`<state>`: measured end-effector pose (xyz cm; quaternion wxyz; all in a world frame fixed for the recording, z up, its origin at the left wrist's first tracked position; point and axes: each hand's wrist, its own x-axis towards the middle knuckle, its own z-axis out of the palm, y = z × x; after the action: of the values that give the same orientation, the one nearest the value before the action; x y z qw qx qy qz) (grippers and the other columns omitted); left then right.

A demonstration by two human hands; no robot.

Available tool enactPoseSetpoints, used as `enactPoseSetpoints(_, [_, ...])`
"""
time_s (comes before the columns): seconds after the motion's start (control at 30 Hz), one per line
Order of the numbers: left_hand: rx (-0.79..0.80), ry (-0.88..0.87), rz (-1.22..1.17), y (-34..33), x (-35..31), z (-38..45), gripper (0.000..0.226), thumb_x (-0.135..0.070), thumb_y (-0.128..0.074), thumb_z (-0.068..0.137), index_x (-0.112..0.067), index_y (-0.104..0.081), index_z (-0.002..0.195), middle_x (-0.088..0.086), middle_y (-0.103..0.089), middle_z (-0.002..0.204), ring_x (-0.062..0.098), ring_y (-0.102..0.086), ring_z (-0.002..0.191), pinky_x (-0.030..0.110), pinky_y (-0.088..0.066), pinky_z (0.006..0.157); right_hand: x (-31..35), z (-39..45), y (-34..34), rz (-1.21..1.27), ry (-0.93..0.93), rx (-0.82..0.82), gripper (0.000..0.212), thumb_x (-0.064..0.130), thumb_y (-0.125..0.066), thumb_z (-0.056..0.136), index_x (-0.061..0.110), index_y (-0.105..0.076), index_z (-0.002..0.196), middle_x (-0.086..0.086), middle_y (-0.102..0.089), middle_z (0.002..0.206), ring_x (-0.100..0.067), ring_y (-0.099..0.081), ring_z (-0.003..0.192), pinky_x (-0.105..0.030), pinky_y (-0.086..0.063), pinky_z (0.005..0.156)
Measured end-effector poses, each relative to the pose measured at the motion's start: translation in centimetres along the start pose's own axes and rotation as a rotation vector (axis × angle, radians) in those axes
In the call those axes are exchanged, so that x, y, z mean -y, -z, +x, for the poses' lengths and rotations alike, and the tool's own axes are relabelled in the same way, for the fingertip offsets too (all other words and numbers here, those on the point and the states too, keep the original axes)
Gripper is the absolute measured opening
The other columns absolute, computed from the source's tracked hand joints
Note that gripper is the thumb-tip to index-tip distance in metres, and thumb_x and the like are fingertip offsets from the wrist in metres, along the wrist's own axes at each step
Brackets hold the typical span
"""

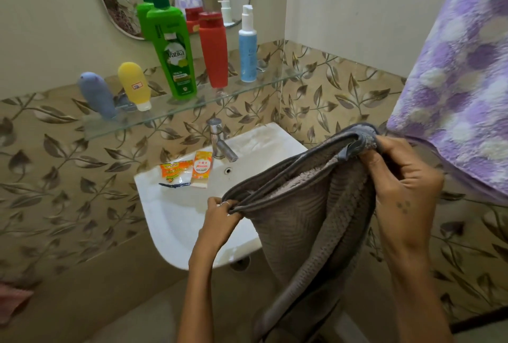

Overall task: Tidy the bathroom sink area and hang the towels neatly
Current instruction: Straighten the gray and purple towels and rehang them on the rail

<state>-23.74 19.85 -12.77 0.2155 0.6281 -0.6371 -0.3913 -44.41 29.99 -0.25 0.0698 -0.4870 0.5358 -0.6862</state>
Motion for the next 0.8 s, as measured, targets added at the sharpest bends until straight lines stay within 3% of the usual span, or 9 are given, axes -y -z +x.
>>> enactPoseSetpoints(0.13, [-0.038, 0.090, -0.225, -0.5, -0.1, -0.1, 0.027, 0.000, -0.041, 0.088, -0.013, -0.049, 0.064, 0.029, -0.048, 0.104, 0.026, -0.049, 0.076, 0.033, -0.041, 0.068, 0.3, -0.8, 0.3, -0.039, 0.026, -0.003, 0.021, 0.011, -0.058, 0.088, 0.024, -0.065, 0.102, 0.019, -0.064, 0.092, 0.005, -0.058, 0.086, -0.019, -0.050, 0.079])
enactPoseSetpoints(0.2, [-0.090, 0.067, -0.219, -0.3, -0.2, -0.7, 0.016, -0.007, -0.042, 0.083, -0.008, -0.055, 0.075, 0.026, -0.050, 0.103, 0.030, -0.052, 0.078, 0.038, -0.045, 0.074, 0.4, -1.0, 0.3, -0.059, 0.031, 0.008, 0.021, 0.011, -0.058, 0.088, 0.025, -0.065, 0.102, 0.018, -0.064, 0.092, 0.003, -0.059, 0.086, -0.024, -0.050, 0.079])
enactPoseSetpoints(0.27, [-0.190, 0.064, -0.126, -0.1, 0.1, -1.1, 0.026, -0.015, -0.042, 0.085, -0.006, -0.055, 0.105, 0.024, -0.054, 0.114, 0.040, -0.056, 0.094, 0.048, -0.047, 0.087, 0.5, -0.9, 0.3, -0.084, 0.040, 0.019, 0.022, 0.012, -0.058, 0.087, 0.026, -0.065, 0.102, 0.021, -0.063, 0.090, 0.005, -0.058, 0.083, -0.020, -0.049, 0.077])
enactPoseSetpoints(0.3, [-0.274, 0.086, -0.058, 0.2, 0.2, -1.4, 0.029, -0.017, -0.042, 0.088, -0.008, -0.051, 0.114, 0.021, -0.057, 0.116, 0.041, -0.056, 0.099, 0.046, -0.047, 0.086, 0.4, -0.8, 0.3, -0.099, 0.049, 0.021, 0.022, 0.012, -0.059, 0.087, 0.027, -0.065, 0.103, 0.023, -0.062, 0.090, 0.007, -0.057, 0.082, -0.017, -0.049, 0.076])
enactPoseSetpoints(0.43, [-0.561, 0.127, 0.032, 1.0, 0.5, -1.9, 0.030, -0.015, -0.039, 0.091, -0.015, -0.047, 0.119, 0.016, -0.068, 0.097, 0.036, -0.063, 0.085, 0.045, -0.050, 0.075, -0.1, 0.0, 0.4, -0.166, 0.077, 0.005, 0.025, 0.013, -0.060, 0.087, 0.029, -0.062, 0.106, 0.016, -0.062, 0.086, 0.010, -0.052, 0.076, -0.007, -0.043, 0.069])
enactPoseSetpoints(0.6, [-0.733, 0.103, -0.008, 1.1, -1.0, -2.1, 0.027, -0.011, -0.039, 0.088, -0.013, -0.053, 0.110, 0.015, -0.069, 0.086, 0.036, -0.065, 0.073, 0.048, -0.054, 0.072, -0.9, 1.3, 1.2, -0.193, 0.031, -0.015, 0.024, 0.009, -0.060, 0.086, 0.020, -0.068, 0.106, 0.013, -0.064, 0.091, 0.000, -0.058, 0.081, -0.013, -0.046, 0.073])
enactPoseSetpoints(0.7, [-0.778, 0.064, -0.068, 1.3, -2.8, -2.3, 0.022, -0.007, -0.040, 0.086, -0.009, -0.054, 0.103, 0.013, -0.066, 0.078, 0.032, -0.063, 0.064, 0.041, -0.053, 0.062, -1.5, 2.3, 2.0, -0.207, 0.015, -0.049, 0.023, 0.008, -0.060, 0.086, 0.017, -0.069, 0.105, 0.014, -0.063, 0.088, 0.008, -0.057, 0.073, -0.006, -0.044, 0.069])
enactPoseSetpoints(0.8, [-0.713, 0.045, -0.338, 1.5, -5.0, -2.3, 0.027, -0.002, -0.035, 0.083, -0.007, -0.055, 0.100, 0.008, -0.062, 0.060, 0.015, -0.058, 0.040, 0.024, -0.047, 0.040, -2.0, 3.1, 2.6, -0.254, 0.007, -0.127, 0.022, 0.010, -0.059, 0.086, 0.012, -0.070, 0.104, 0.002, -0.063, 0.081, -0.009, -0.052, 0.065, -0.021, -0.043, 0.063])
